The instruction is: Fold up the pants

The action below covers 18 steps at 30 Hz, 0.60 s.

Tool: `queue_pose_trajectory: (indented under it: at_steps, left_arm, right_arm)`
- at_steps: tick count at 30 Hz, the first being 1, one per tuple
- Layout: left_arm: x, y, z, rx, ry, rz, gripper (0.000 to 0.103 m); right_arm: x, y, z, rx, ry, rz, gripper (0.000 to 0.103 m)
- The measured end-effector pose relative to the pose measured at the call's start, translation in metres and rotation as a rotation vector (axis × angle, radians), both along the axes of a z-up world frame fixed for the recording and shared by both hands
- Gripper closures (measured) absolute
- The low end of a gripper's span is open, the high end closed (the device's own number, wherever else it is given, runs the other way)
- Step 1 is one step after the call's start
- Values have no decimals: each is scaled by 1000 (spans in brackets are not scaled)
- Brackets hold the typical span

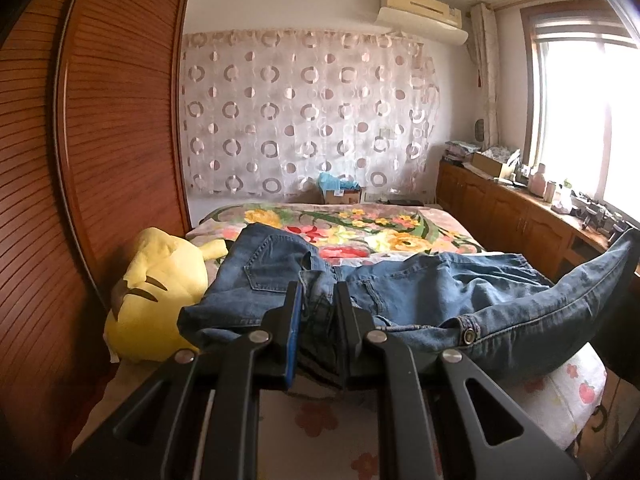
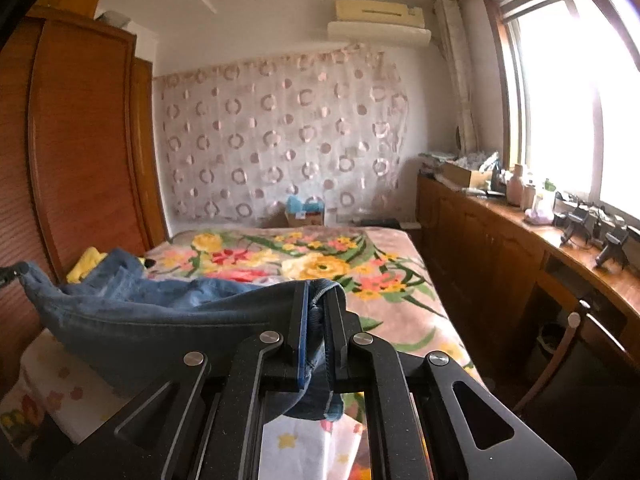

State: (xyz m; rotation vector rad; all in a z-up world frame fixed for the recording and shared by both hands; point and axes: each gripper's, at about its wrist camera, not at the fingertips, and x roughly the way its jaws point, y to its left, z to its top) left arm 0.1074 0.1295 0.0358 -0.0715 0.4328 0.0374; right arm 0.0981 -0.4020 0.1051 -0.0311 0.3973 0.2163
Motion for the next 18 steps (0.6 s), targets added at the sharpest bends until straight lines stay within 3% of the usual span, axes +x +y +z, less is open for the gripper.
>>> queue_pose_trajectory:
  at_steps: [12,18]
  left_arm:
    - [48,-1,-28,2,83,6,89]
    - [78,-6,-26,22,98,21,89]
  right_arm:
    - [68,4,-57,7,135,-2,99]
    - [96,7,-67,3,155,2,99]
